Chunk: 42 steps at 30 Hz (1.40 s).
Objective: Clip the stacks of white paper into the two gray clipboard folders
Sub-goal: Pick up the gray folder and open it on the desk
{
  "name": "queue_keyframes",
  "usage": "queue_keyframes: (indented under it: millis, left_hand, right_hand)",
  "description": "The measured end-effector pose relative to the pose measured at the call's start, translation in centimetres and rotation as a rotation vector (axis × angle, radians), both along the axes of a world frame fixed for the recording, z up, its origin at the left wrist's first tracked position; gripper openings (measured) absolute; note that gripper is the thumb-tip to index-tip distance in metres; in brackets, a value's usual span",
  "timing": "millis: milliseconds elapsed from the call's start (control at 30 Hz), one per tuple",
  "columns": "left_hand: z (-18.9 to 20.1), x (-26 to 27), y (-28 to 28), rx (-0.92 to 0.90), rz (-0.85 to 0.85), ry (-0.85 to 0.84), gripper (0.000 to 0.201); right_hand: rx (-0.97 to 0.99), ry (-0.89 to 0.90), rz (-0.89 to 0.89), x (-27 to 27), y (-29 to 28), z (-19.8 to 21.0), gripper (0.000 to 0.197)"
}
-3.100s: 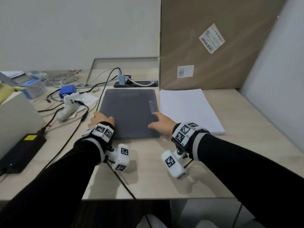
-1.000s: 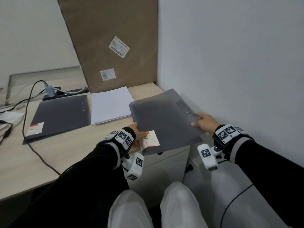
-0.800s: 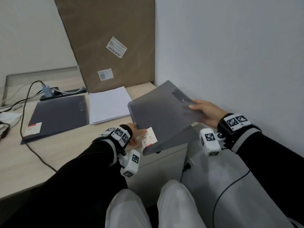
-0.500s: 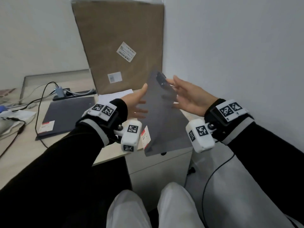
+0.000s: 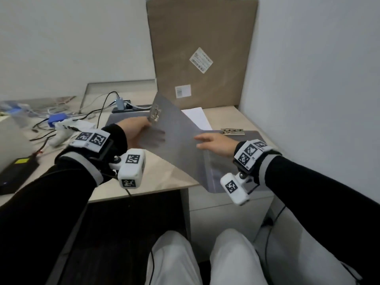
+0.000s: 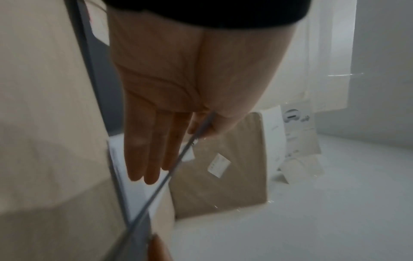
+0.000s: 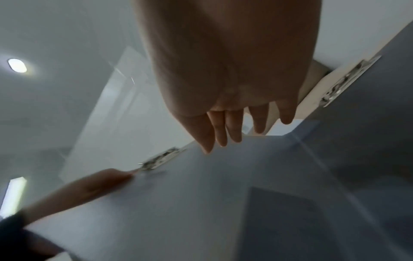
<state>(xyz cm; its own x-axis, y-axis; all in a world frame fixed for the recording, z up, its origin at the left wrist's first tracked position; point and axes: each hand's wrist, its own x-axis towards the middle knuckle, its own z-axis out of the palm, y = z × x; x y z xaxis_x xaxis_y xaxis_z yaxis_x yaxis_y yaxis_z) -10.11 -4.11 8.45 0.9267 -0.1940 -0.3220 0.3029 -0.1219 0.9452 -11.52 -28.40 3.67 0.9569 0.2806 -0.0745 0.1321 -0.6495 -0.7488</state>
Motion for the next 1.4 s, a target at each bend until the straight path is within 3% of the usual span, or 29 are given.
queue_keyframes:
  millis: [133,233,400,600,900,1167,1300,1400]
  left_hand:
    - [-3.5,-0.7,3.7,0.182,0.049,0.044,0.025]
    - [-6.2,-0.9,4.9,0.342,0.064,0.105,0.022]
    - [-9.6,-0.4,5.5,0.548,0.077,0.149,0.028]
    - [-9.8,0.0,5.0,0.556,0.116,0.140,0.025]
    - [-10.0,-0.3,3.7,0.520,0.064,-0.021,0.047]
    - [-9.8,-0.7,0.8,0.679,-0.193,-0.134,0.070]
    - [-9.6,-0.9,0.1,0.836,-0.340,-0.093,0.084]
    - [-8.9,-1.4,-0.2,0.931,-0.445,-0.119,0.082]
  right_hand:
    - [-0.298,0.069,-0.017,1.9,-1.1,-3.7,0.064]
    - [-0.422,0.157,-0.015,2.4,-1.5,-5.6,0.077]
    - [-0.582,0.146,0.022,2.3,-1.9,-6.9,0.080]
    - [-0.601,0.161,0.065,1.1,-3.6,-7.1,0.082]
    - [-0.592,0.248,0.126,-2.4,-8.7,-6.4,0.081]
    - [-0.611,0.136,0.095,-2.8,-10.4,-4.5,0.059]
    - [-0.601,0.118,0.094,-1.8,-8.0,-4.9,0.072]
    - [-0.569,0.171,0.129,-1.1,-6.2,-5.1,0.089]
